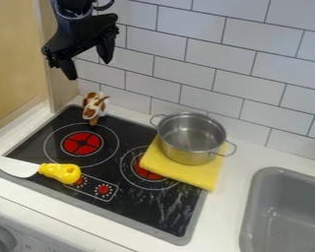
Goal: Move the silver pot to the lower right side of the burner
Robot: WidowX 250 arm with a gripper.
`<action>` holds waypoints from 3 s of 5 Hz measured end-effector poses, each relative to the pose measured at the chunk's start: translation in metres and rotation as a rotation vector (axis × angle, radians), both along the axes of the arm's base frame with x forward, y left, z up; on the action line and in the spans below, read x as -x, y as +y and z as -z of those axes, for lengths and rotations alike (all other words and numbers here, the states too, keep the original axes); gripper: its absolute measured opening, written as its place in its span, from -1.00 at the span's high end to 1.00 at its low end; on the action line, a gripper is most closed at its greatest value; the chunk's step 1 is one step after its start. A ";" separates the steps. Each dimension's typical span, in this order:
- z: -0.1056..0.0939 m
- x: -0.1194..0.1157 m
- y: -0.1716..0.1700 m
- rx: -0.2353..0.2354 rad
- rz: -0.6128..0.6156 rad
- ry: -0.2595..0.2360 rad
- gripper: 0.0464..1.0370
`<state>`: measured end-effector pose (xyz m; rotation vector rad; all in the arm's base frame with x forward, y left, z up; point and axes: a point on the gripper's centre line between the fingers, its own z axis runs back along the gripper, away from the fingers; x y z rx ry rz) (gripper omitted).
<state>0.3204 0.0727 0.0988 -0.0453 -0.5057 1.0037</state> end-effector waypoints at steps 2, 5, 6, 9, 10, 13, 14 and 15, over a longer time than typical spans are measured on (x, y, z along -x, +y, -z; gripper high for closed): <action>0.022 0.009 -0.022 0.073 0.004 0.011 -0.92; 0.025 0.011 -0.067 0.236 0.110 -0.081 -0.92; 0.031 0.010 -0.088 0.272 0.166 -0.067 -0.92; 0.058 0.016 -0.105 0.272 0.214 0.032 -0.92; 0.072 0.023 -0.107 0.249 0.239 0.096 -0.92; 0.082 0.020 -0.108 0.223 0.244 0.147 -0.14; 0.082 0.018 -0.107 0.216 0.246 0.137 0.47; 0.082 0.018 -0.107 0.215 0.241 0.136 0.85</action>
